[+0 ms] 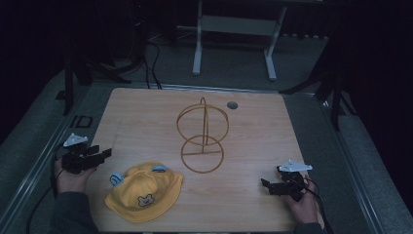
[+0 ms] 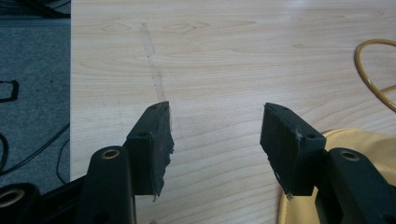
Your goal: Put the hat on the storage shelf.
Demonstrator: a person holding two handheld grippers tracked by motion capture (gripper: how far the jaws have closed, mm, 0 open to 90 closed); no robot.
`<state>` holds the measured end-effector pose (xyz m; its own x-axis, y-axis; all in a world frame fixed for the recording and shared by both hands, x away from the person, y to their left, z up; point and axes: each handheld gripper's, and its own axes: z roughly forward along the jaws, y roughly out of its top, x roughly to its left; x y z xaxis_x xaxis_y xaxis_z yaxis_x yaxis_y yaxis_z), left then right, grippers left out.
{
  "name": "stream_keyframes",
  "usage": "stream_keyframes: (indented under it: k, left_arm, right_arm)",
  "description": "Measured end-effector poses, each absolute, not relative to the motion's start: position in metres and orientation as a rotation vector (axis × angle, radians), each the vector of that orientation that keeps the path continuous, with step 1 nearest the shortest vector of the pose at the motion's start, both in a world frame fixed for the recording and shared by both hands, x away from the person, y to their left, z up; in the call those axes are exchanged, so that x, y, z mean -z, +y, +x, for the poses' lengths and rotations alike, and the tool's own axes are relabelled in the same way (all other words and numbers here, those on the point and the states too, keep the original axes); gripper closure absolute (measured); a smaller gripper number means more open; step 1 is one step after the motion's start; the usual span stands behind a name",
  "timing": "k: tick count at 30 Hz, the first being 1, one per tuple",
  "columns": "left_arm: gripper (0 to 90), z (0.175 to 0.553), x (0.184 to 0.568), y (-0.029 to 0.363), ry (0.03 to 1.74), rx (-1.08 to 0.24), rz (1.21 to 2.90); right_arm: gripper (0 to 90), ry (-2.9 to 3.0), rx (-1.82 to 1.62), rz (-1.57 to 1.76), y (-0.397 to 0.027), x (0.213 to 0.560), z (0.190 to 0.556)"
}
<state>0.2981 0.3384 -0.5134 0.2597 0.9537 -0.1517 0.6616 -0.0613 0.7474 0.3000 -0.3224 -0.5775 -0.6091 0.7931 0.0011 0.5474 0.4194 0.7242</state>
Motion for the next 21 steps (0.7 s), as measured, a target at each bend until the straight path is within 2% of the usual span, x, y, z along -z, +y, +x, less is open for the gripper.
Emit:
stream_keyframes:
  k: [21]
  left_arm:
    - [45.1,0.316,0.464,0.321,1.324,-0.534,1.978]
  right_arm:
    - [12.7,2.337,-1.000,1.154,-0.322,0.577,0.300]
